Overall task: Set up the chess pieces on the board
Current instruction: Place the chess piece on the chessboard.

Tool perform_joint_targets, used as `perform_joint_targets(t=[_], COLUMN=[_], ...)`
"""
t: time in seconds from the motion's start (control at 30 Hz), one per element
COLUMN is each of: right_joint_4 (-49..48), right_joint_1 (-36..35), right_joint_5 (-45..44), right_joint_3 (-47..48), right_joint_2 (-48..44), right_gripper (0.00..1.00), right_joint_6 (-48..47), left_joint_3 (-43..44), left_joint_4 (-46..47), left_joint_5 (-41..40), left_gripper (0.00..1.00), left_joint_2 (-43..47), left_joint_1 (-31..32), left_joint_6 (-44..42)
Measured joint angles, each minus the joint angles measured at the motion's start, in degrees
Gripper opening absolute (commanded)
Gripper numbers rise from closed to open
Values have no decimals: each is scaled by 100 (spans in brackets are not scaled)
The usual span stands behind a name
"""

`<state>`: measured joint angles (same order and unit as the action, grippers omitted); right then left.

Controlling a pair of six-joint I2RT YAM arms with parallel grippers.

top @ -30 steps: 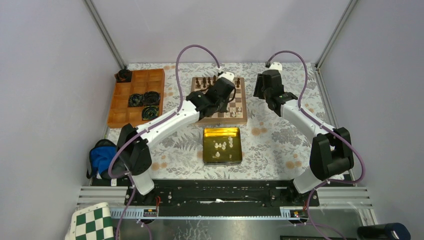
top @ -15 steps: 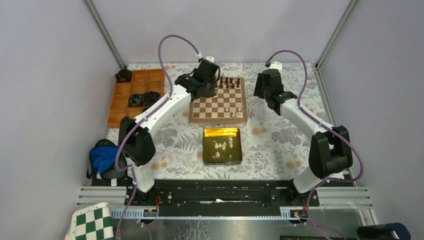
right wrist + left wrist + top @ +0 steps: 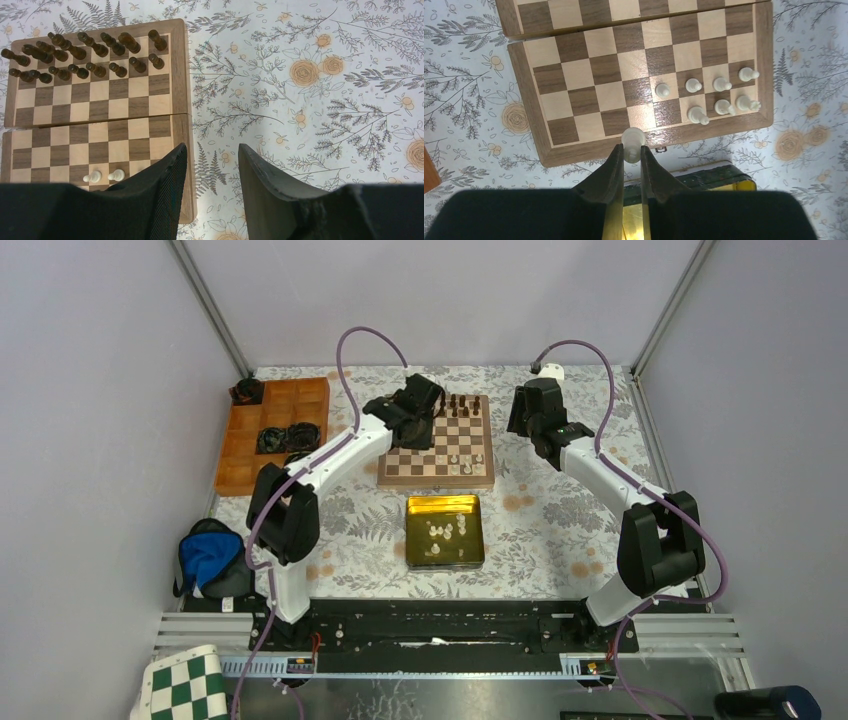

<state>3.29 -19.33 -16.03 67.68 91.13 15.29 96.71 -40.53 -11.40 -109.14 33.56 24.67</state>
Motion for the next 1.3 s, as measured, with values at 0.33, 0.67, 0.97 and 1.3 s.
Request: perform_joint_targets(t=[0.33, 0.67, 0.97, 1.3], right_joint_4=[0, -2, -20, -22], right_joint_1=[24, 28, 50, 74], right_joint_5=[2, 2, 2, 7], right_joint_3=[0, -4, -7, -26], right_joint_2=[13, 57, 68, 87], right_gripper=[49, 49, 49, 49], right_joint_6=[4, 17, 22, 22], left_joint_3=[-774, -857, -857, -859], left_joint_4=[632, 1102, 1147, 1187], left_joint_5=[98, 372, 483, 503], left_gripper=[0, 0, 0, 0], left_joint_2=[-11, -205, -378, -442], left_joint_1=[-24, -24, -24, -24], left_joint_6=[-219, -350, -363, -361])
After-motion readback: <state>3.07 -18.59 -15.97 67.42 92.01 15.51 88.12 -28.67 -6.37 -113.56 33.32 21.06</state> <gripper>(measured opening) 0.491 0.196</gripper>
